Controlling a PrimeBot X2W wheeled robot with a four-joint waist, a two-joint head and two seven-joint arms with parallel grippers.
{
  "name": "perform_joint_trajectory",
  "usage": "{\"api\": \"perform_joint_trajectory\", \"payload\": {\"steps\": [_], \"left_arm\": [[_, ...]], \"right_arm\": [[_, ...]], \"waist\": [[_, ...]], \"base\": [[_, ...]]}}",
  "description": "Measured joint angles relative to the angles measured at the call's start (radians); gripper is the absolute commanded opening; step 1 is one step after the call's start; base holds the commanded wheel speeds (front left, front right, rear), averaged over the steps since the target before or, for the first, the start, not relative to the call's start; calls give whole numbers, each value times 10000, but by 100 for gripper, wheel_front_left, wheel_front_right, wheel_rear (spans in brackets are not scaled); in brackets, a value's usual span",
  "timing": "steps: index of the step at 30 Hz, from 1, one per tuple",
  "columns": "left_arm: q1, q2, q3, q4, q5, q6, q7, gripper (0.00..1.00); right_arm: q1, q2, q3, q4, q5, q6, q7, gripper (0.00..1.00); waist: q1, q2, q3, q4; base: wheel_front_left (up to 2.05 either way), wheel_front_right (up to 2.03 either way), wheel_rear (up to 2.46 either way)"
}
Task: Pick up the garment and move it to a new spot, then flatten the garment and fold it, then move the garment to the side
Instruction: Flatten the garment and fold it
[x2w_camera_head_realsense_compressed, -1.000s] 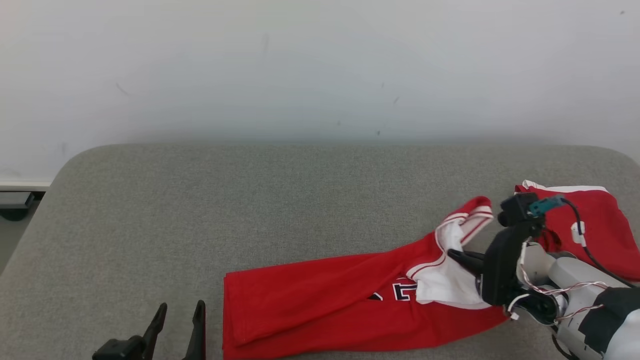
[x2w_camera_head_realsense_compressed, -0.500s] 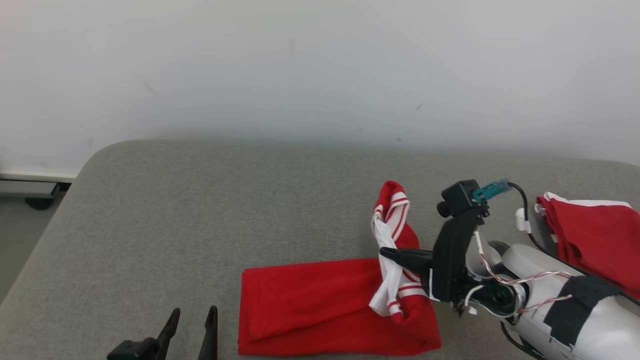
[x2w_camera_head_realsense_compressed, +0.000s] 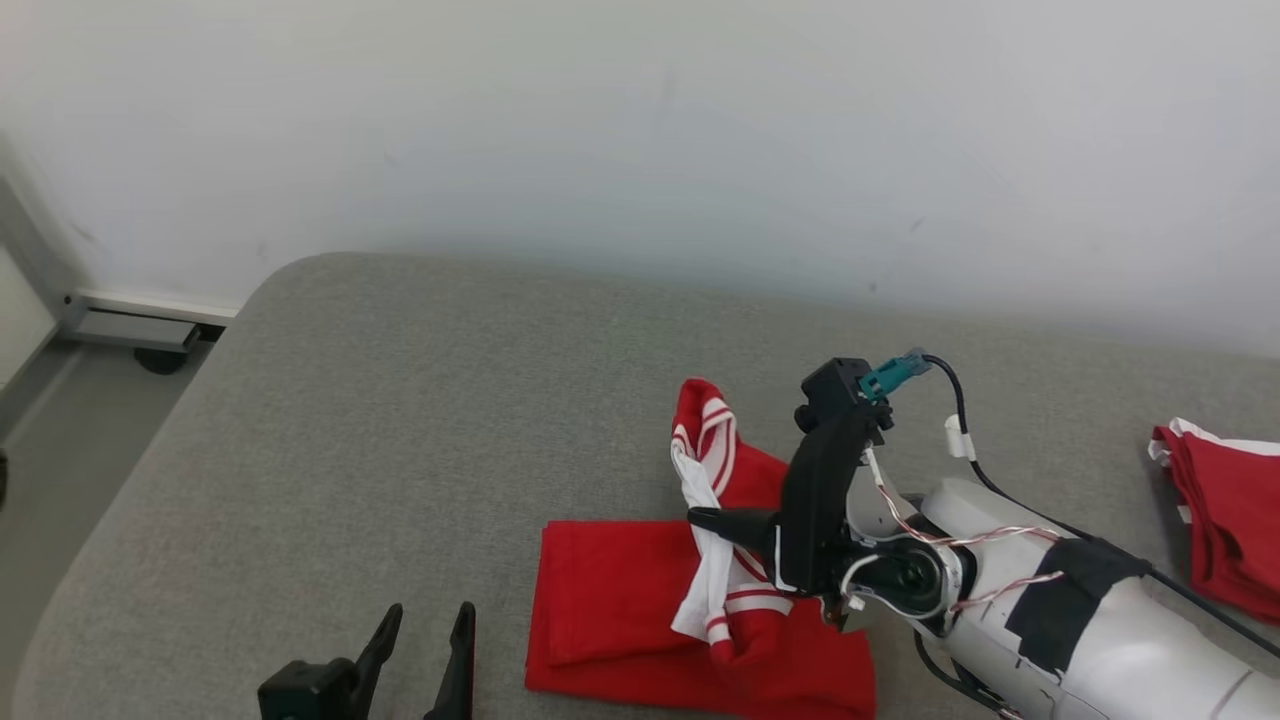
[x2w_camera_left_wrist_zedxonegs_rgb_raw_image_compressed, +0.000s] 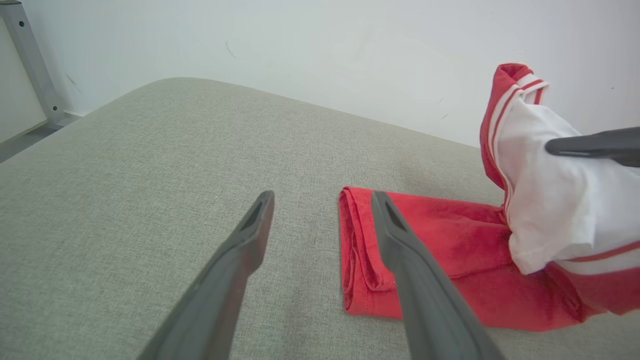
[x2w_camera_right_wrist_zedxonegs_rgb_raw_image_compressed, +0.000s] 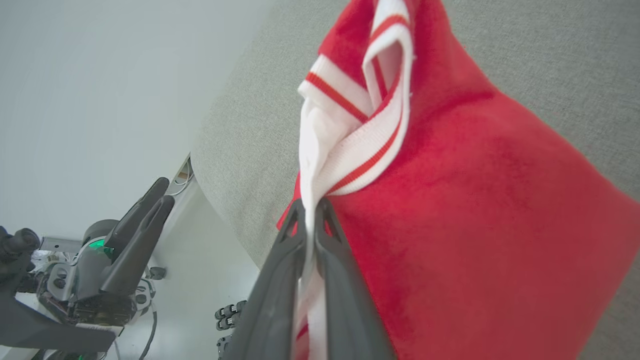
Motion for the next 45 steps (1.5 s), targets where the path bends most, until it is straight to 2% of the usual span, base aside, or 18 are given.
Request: {"api": "perform_joint_trajectory", "payload": {"steps": [8,24,25,26,27,31,37,45], "left_arm": [[-187,-161,-270,290,21,-167,4,100],[-552,-384,-550,715,73,-345,15,100],[-560,-393,-550,727,73,-345,10,100],[-559,-384,-506,777,73,-343,-8,100],[-556,-372,-485,813,73,-343,-12,100],[-477,-293,-268,869,61,-337,-105,100],[-396,-165,-178,876,36,-326,-194,100],[-41,-8,17,796,-17,-251,-351,100]], "right_arm": [[-374,698,-44,725,301,-345,364,0],[-362,1452,-36,2604,596,-840,688,0],[-364,1480,-33,2738,596,-869,690,4],[-379,1570,-21,2941,596,-869,696,20],[-385,1616,-27,3047,596,-869,696,100],[-568,1772,-73,3258,652,-851,686,100],[-637,1685,-291,3350,713,-541,397,100],[-419,560,-274,3133,339,-84,-81,100]], "waist": [[0,0,12,493],[0,-1,-7,1589],[0,0,-4,1642],[0,0,0,1726],[0,0,-2,1749],[0,-1,-19,1667],[0,-1,-61,1350],[0,0,-88,720]], "base": [[0,0,0],[0,0,0],[0,0,0],[0,0,0],[0,0,0],[0,0,0],[0,0,0],[0,0,0]]}}
